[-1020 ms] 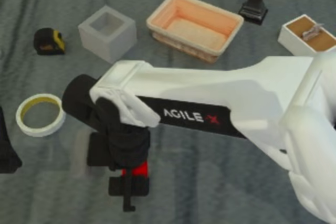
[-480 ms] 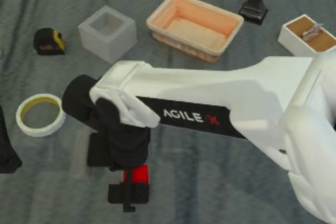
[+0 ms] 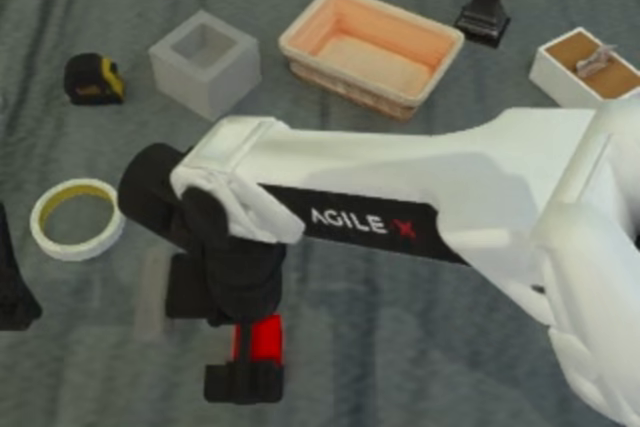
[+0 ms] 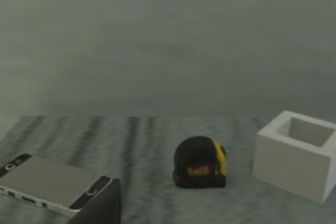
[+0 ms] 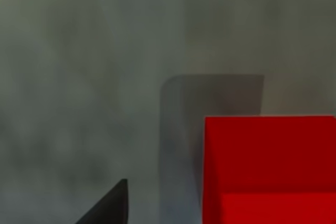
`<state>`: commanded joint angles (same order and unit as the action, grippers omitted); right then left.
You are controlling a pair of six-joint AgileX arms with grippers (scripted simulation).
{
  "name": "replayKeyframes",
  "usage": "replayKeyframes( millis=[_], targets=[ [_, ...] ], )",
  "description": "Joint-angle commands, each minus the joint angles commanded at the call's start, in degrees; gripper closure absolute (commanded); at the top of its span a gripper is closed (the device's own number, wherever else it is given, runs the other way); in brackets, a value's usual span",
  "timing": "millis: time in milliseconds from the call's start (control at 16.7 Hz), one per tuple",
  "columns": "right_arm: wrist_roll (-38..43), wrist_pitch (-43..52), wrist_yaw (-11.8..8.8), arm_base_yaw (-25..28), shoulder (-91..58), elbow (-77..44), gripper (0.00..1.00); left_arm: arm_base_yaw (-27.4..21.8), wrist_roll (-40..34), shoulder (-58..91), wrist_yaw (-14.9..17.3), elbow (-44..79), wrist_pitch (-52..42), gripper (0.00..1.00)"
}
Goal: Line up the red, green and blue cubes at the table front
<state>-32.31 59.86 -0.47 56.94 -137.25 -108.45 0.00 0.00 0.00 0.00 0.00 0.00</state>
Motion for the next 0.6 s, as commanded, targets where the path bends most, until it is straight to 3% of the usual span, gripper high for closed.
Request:
replayKeyframes(
  millis=[180, 600],
  targets=[
    [-0.18, 1.00, -0.01, 0.11, 0.17, -0.98, 0.00, 0.00, 0.00, 0.00, 0.00, 0.00, 0.00, 0.00],
    [-0.21, 13.47, -0.05, 0.28, 3.12, -10.30, 0.00, 0.00, 0.00, 0.00, 0.00, 0.00, 0.00, 0.00]
  ],
)
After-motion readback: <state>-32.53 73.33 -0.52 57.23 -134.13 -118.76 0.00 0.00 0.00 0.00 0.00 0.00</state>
